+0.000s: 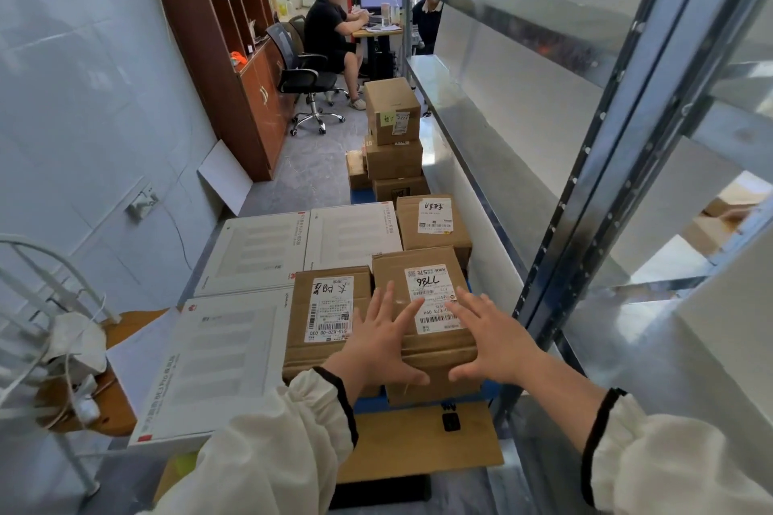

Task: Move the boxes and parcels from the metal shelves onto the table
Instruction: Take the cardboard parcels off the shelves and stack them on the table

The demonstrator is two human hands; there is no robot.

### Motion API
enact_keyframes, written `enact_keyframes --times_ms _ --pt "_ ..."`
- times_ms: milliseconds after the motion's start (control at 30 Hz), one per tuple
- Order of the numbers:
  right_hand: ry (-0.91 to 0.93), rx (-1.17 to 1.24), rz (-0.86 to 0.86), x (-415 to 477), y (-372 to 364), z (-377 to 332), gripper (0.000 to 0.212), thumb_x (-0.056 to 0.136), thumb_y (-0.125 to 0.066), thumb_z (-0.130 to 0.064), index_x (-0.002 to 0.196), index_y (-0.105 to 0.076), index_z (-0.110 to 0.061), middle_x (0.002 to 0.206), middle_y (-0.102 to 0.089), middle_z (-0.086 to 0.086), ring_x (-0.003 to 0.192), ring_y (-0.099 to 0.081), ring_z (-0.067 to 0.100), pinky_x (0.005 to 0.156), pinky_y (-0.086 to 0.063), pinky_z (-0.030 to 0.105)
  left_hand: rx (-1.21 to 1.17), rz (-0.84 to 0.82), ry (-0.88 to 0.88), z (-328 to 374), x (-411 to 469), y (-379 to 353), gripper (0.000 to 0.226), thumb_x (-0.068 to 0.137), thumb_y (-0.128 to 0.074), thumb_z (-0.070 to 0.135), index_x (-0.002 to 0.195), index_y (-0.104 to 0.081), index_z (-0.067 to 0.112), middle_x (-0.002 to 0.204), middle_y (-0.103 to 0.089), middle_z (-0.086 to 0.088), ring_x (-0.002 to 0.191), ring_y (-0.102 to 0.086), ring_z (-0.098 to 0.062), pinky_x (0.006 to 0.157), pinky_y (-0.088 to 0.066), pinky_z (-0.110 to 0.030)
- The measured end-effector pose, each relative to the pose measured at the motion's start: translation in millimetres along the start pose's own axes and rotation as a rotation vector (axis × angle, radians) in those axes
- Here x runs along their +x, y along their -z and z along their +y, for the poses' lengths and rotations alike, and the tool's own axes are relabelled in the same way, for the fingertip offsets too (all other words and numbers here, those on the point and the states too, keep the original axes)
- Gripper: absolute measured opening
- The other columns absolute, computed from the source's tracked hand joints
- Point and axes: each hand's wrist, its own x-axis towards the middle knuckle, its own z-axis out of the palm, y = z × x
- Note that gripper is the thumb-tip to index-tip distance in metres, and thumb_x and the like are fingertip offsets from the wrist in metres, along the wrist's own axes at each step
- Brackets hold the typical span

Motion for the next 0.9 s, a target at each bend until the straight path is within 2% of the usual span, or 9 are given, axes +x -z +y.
enact_keyframes --times_ms 167,300,433,667,900 --pt "-0.135 -0.021 0.07 -26.8 24.2 0.5 0.113 0.068 -0.068 -0.064 0.15 0.003 -0.034 0.157 0.017 -0.008 0.147 0.005 0.024 0.116 -0.018 0.046 0.068 0.006 -0.221 16.5 17.8 27.7 0.118 0.069 -0.07 0.063 0.139 0.023 0.052 0.153 0.033 0.004 0.14 0.028 -0.028 0.112 0.004 -0.062" --pt "-0.284 0.009 0.117 -67.9 36.3 3.8 0.111 0.07 -0.07 -0.061 0.151 0.001 -0.032 0.158 0.016 -0.009 0.147 0.004 0.025 0.117 -0.021 0.047 0.154 -0.023 -0.401 43.0 27.0 39.6 0.116 0.07 -0.07 0.063 0.142 0.02 0.05 0.157 0.023 0.003 0.143 0.022 -0.031 0.111 0.002 -0.062" --pt "-0.443 -0.005 0.191 -125.5 37.3 5.3 0.108 0.072 -0.067 -0.063 0.151 -0.002 -0.029 0.158 0.011 -0.008 0.146 -0.003 0.022 0.115 -0.021 0.042 0.186 -0.036 -0.596 81.0 20.8 43.0 0.113 0.073 -0.071 0.057 0.143 0.017 0.049 0.158 0.018 0.003 0.144 0.019 -0.03 0.113 0.001 -0.06" --pt "-0.843 0.049 0.257 -282.8 16.1 -1.6 0.109 0.067 -0.07 -0.064 0.15 -0.011 -0.026 0.16 0.003 -0.003 0.146 -0.008 0.024 0.117 -0.02 0.039 0.304 -0.067 -0.935 197.2 -11.6 13.8 0.112 0.074 -0.071 0.056 0.145 0.015 0.045 0.159 0.016 0.0 0.146 0.012 -0.031 0.115 -0.009 -0.058" --pt "-1.28 0.105 0.302 -465.1 -6.8 -47.5 0.109 0.068 -0.069 -0.065 0.15 -0.007 -0.03 0.159 0.006 -0.008 0.146 -0.004 0.023 0.116 -0.023 0.042 0.351 -0.102 -1.297 332.6 -95.9 -27.1 0.113 0.073 -0.072 0.055 0.147 0.013 0.043 0.159 0.014 0.001 0.147 0.009 -0.028 0.114 -0.013 -0.054"
